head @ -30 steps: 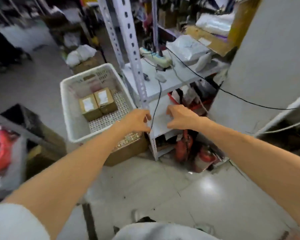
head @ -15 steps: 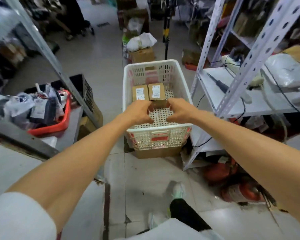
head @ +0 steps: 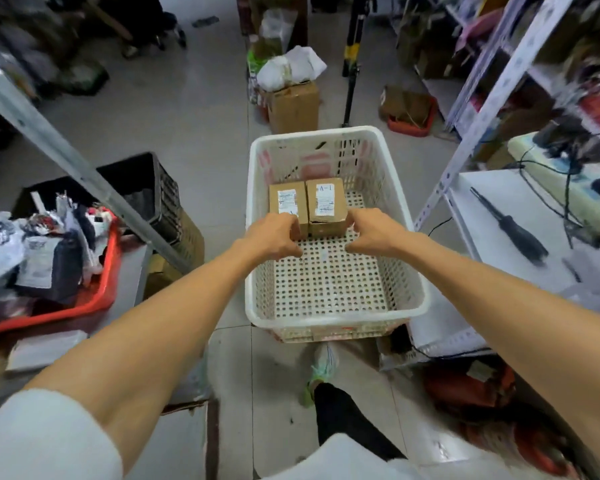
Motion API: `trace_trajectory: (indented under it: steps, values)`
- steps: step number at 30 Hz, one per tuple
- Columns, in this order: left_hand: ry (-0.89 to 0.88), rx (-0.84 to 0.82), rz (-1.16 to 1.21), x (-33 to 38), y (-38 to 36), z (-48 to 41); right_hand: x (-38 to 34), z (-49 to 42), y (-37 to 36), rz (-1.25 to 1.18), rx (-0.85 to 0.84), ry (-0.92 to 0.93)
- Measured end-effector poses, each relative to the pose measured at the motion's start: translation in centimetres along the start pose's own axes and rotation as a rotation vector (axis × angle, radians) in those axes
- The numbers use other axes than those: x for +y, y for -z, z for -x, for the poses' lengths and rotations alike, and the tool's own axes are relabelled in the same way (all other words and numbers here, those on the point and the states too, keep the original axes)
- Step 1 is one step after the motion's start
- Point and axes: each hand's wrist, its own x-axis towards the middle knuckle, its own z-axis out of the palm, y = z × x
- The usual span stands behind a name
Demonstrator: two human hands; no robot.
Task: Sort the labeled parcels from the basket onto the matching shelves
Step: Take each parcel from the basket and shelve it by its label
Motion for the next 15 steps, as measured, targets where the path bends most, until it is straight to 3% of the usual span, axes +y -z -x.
trace_trajectory:
  steps: [15]
  values:
    - [0.051,-0.236,-0.099,-3.8,-1.9,-21.2,7.9,-18.4,2.7,-0.156,-0.18,-0.159]
